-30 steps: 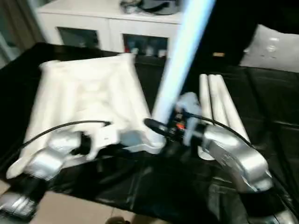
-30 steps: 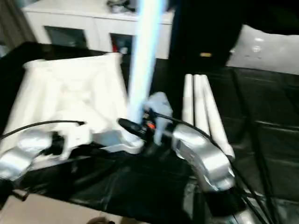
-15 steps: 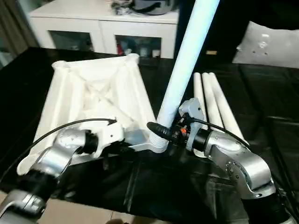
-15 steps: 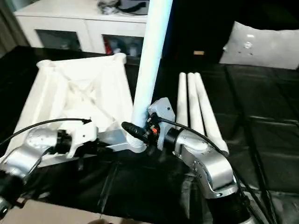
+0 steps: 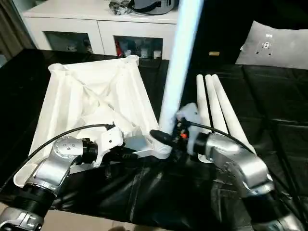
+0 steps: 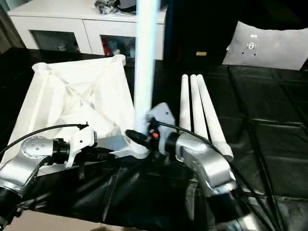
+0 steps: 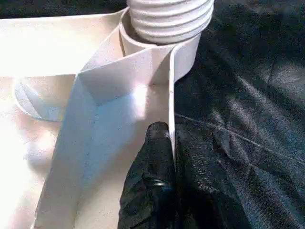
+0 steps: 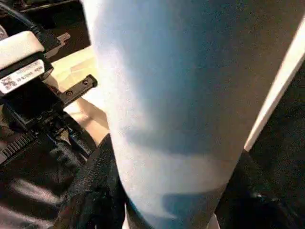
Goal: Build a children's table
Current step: Insert table leg to table base
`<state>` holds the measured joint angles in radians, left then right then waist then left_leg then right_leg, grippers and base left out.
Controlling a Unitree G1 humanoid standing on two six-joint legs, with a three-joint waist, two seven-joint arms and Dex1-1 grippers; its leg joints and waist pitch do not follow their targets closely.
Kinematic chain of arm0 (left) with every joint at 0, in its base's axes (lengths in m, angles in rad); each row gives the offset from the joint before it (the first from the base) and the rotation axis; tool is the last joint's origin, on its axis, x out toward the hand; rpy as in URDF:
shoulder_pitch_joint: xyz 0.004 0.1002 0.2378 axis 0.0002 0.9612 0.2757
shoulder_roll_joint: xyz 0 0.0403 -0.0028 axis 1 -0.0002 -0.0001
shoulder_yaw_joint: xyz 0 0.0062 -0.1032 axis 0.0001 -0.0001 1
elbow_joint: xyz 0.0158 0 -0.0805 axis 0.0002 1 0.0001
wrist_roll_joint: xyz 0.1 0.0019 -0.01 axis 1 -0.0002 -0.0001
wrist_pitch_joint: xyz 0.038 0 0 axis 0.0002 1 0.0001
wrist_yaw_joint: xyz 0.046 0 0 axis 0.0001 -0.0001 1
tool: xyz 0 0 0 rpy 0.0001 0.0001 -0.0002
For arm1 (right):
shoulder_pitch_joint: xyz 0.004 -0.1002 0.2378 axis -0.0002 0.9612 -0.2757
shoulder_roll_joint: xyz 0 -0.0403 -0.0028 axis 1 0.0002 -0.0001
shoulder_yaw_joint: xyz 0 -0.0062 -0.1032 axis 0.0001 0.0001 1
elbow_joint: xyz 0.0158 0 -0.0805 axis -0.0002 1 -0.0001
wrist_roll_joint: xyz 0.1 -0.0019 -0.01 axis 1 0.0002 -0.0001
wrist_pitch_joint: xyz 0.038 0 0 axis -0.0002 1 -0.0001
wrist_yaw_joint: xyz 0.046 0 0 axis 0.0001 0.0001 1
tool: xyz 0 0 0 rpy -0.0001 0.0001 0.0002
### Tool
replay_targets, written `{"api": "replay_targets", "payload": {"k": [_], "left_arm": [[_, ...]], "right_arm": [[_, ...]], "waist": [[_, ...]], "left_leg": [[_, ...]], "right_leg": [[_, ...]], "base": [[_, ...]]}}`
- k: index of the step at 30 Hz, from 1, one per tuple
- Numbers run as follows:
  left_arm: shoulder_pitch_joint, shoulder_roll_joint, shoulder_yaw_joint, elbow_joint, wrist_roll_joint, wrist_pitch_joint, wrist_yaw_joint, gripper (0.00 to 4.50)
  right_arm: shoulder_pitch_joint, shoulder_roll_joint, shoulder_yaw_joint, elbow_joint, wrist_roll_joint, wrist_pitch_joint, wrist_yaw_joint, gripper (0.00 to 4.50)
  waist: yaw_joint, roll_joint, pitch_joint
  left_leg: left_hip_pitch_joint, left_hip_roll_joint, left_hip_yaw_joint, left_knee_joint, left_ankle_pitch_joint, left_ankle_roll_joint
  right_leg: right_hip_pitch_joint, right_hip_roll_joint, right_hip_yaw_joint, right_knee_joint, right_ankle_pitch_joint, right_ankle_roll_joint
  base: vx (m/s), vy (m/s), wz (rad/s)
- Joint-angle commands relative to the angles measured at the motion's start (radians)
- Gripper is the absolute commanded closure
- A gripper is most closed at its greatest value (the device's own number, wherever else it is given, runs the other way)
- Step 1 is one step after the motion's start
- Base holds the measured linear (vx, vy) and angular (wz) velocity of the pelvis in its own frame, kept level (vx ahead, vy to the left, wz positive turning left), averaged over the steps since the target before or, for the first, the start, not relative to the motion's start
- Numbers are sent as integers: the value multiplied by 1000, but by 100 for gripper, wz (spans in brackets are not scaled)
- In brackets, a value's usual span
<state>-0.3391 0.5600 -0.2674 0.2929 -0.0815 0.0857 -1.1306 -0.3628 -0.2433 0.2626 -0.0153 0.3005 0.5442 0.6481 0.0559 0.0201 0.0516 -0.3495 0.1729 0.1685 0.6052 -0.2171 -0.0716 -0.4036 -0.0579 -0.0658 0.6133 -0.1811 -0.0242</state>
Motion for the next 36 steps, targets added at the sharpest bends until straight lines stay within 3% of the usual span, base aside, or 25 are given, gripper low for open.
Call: {"api": "replay_targets", "payload": {"k": [1, 3, 4, 15, 17, 19, 20, 22, 23, 24, 25, 26, 27, 28, 29, 31, 33, 35, 36], "left_arm": [[18, -14, 11, -23, -26, 8, -6, 450], [17, -7, 6, -32, -21, 9, -10, 450], [16, 1, -1, -36, -13, 8, -15, 450], [5, 50, -34, -32, 60, 48, -15, 450], [-1, 52, -31, -34, 61, 71, -10, 450], [-4, 53, -32, -32, 63, 71, -7, 450], [-5, 54, -32, -34, 61, 69, -10, 450], [-4, 53, -32, -40, 56, 65, -14, 450], [-4, 53, -31, -41, 55, 59, -14, 450], [-5, 53, -31, -41, 55, 56, -14, 450], [-6, 52, -30, -43, 52, 60, -15, 450], [-6, 51, -28, -45, 50, 66, -14, 450], [-8, 48, -22, -48, 42, 81, -16, 450], [-10, 42, -14, -50, 30, 98, -15, 450], [-14, 39, -8, -49, 27, 104, -9, 450], [-18, 37, -5, -47, 27, 107, -5, 450], [-28, 39, -4, -35, 31, 109, -5, 450], [-32, 42, -7, -29, 35, 108, -8, 450], [-35, 43, -9, -24, 38, 107, -9, 450]], "right_arm": [[-22, 3, 18, 31, -14, -6, 15, 258], [-39, 2, 28, 61, -29, -7, 21, 258], [-46, -1, 32, 73, -34, -1, 23, 258], [-45, -32, 53, 116, -53, 15, 60, 258], [-44, -32, 55, 118, -49, 25, 73, 258], [-44, -26, 51, 127, -52, 14, 70, 258], [-45, -18, 45, 136, -50, 6, 66, 258], [-46, 7, 22, 158, -35, -10, 59, 258], [-46, 23, 5, 174, -23, -20, 54, 258], [-47, 27, 1, 178, -19, -23, 53, 258], [-43, 30, -6, 188, -18, -30, 47, 258], [-39, 31, -10, 195, -21, -36, 42, 258], [-30, 31, -11, 202, -23, -44, 39, 258], [-17, 38, -20, 204, -18, -51, 34, 258], [-3, 50, -38, 203, -4, -55, 24, 258], [9, 61, -54, 204, 9, -59, 18, 258], [49, 93, -85, 214, 25, -95, -1, 259], [82, 112, -95, 223, 24, -130, -10, 259], [124, 129, -100, 228, 22, -170, -22, 259]], "waist": [[3, -11, -61], [3, -16, -61], [3, -13, -60], [2, -18, -63], [2, -14, -63], [3, -20, -63], [3, -15, -63], [2, -17, -62], [1, -10, -62], [-1, -14, -62], [0, -10, -62], [-2, -13, -61], [-1, -6, -62], [-3, -10, -61], [0, -1, -61], [-1, -4, -62], [1, 14, -63], [0, 7, -63], [2, 14, -62]], "left_leg": [[-4, 50, -15, -72, -91, 26], [-4, 49, -15, -72, -87, 28], [-4, 48, -14, -71, -86, 27], [0, 50, -16, -74, -108, 13], [1, 51, -16, -74, -111, 9], [0, 50, -16, -74, -108, 10], [0, 50, -16, -74, -117, 8], [0, 51, -17, -76, -129, 4], [0, 50, -18, -76, -144, 1], [0, 50, -19, -77, -152, -3], [1, 50, -20, -77, -156, -5], [1, 50, -19, -78, -165, -7], [2, 50, -20, -77, -168, -10], [1, 50, -20, -78, -173, -11], [5, 50, -21, -78, -179, -13], [5, 51, -21, -80, -189, -15], [4, 50, -24, -81, -201, -20], [5, 50, -23, -82, -212, -20], [6, 50, -25, -82, -217, -21]], "right_leg": [[53, -85, 58, -69, -256, -160], [55, -87, 58, -68, -259, -161], [54, -86, 59, -70, -261, -159], [56, -85, 59, -66, -221, -174], [56, -85, 58, -67, -220, -175], [57, -86, 59, -66, -217, -177], [56, -86, 58, -69, -224, -178], [56, -86, 58, -70, -238, -176], [55, -87, 58, -71, -251, -176], [57, -86, 57, -73, -260, -173], [57, -87, 57, -73, -263, -172], [56, -86, 57, -75, -274, -170], [55, -86, 57, -74, -277, -170], [56, -85, 57, -77, -283, -168], [53, -86, 57, -76, -282, -170], [56, -84, 57, -77, -276, -173], [55, -86, 56, -75, -257, -180], [57, -84, 55, -77, -248, -186], [56, -86, 55, -77, -253, -187]], "base": [[0, 0, 0], [0, 0, 0], [0, 0, 0], [0, 0, 0], [0, 0, 0], [0, 0, 0], [0, 0, 0], [0, 0, 0], [0, 0, 0], [0, 0, 0], [0, 0, 0], [0, 0, 0], [0, 0, 0], [0, 0, 0], [0, 0, 0], [0, 0, 0], [0, 0, 0], [0, 0, 0], [0, 0, 0]]}}
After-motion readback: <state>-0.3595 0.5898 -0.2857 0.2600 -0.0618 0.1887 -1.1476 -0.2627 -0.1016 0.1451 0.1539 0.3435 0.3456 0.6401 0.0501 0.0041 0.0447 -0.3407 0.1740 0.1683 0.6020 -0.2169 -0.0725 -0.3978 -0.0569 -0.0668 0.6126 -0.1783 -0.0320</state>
